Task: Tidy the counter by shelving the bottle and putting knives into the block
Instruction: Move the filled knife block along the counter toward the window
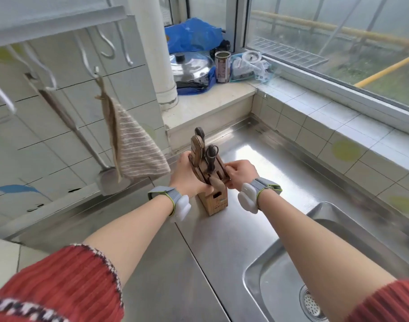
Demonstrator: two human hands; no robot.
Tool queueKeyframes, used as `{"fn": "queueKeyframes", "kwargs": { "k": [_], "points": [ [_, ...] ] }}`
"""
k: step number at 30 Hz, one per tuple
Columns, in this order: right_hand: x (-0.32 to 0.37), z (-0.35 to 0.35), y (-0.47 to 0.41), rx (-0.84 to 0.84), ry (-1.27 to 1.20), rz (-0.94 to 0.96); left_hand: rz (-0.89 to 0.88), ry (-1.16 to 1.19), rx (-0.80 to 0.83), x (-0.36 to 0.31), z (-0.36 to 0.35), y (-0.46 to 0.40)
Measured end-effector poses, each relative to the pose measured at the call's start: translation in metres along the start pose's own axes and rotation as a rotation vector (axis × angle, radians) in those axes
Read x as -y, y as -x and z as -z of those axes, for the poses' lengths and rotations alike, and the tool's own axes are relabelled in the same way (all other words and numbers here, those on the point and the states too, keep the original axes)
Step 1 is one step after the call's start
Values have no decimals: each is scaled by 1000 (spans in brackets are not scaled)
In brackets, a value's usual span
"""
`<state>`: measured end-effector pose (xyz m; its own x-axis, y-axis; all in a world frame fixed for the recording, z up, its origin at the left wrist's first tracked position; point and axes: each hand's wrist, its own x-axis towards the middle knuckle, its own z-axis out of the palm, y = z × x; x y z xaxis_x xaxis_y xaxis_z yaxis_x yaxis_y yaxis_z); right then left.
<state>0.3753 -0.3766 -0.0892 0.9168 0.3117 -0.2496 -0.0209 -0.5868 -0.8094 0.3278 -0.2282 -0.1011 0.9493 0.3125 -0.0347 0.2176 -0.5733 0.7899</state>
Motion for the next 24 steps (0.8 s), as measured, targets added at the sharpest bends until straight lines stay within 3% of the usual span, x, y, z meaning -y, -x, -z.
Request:
{"fn": "queueKeyframes", "kwargs": {
  "k": [12, 24],
  "points": [
    [-55, 78, -93, -256, -95, -61, -58, -9, 17, -48, -90, -117],
    [-79, 118, -173, -260, -211, -120, -41, -52, -27, -59, -146, -221]
  ]
}}
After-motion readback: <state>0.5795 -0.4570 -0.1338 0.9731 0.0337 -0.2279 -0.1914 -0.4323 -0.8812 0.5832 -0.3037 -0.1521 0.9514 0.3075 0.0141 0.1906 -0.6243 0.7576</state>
